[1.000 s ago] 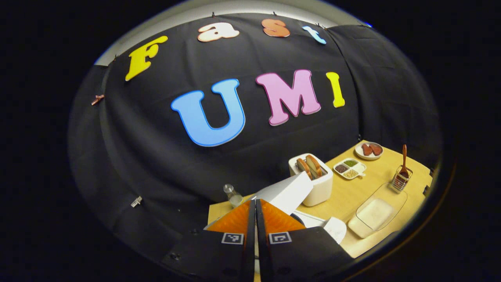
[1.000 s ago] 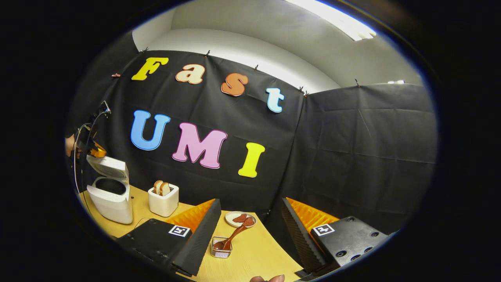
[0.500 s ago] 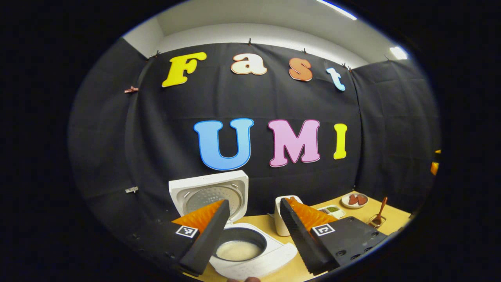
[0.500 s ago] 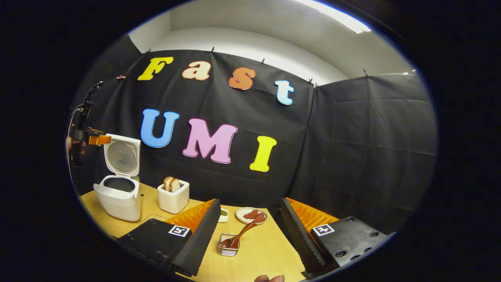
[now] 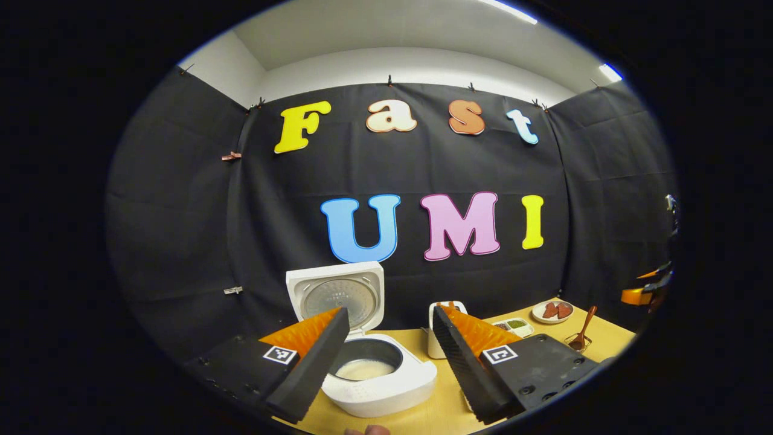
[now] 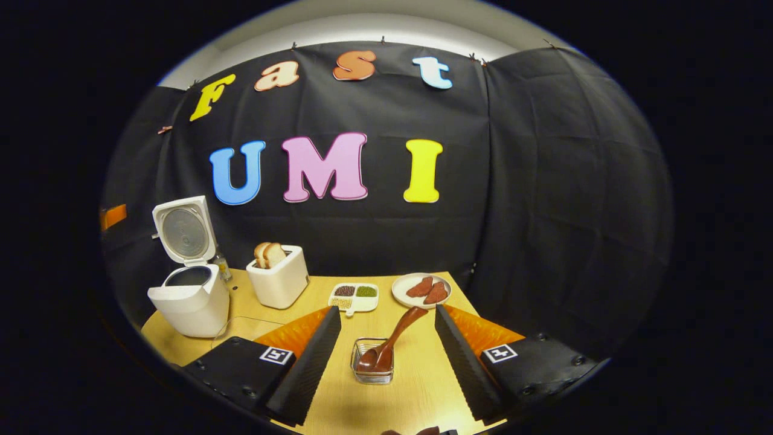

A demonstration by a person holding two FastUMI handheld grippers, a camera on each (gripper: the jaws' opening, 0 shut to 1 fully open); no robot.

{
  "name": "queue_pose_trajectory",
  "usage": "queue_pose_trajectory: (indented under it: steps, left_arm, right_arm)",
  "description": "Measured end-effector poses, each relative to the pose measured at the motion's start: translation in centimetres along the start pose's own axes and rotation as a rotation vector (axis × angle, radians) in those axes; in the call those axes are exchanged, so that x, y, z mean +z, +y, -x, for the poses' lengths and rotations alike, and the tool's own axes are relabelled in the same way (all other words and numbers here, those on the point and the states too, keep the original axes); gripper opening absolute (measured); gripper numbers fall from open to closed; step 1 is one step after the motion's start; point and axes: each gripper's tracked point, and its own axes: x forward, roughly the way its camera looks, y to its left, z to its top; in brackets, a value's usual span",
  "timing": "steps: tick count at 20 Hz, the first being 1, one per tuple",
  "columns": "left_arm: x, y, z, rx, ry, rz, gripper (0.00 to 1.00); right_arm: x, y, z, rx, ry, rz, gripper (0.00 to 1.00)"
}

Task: Close the left gripper, press the button to open the rice cooker; take a wooden spoon from the chopstick holder with the right hand, scoop a spoonful of rice and pour it into the rice cooker, then put the wooden spoon back into the chopstick holder.

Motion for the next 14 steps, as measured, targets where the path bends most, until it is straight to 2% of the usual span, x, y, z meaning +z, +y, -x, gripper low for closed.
queue_pose_trajectory:
  steps: [6, 11, 13, 14]
  left_arm:
    - [-0.1, -4.5, 2.6, 0.004, 0.028, 0.031, 0.95]
    - [-0.8, -5.9, 4.2, 0.049, 0.073, 0.028, 0.95]
    - [-0.8, -5.9, 4.8, 0.075, 0.085, 0.000, 0.95]
    - [-0.8, -5.9, 5.0, 0.088, 0.093, -0.009, 0.95]
  right_arm:
    - [-6.4, -0.9, -6.8, 0.125, 0.169, -0.104, 0.96]
    - [-11.1, -1.1, -12.0, 0.168, 0.292, -0.157, 0.94]
    - [-12.5, -0.5, -13.8, 0.188, 0.323, -0.173, 0.87]
    - [-12.8, -0.2, -14.5, 0.199, 0.327, -0.177, 0.80]
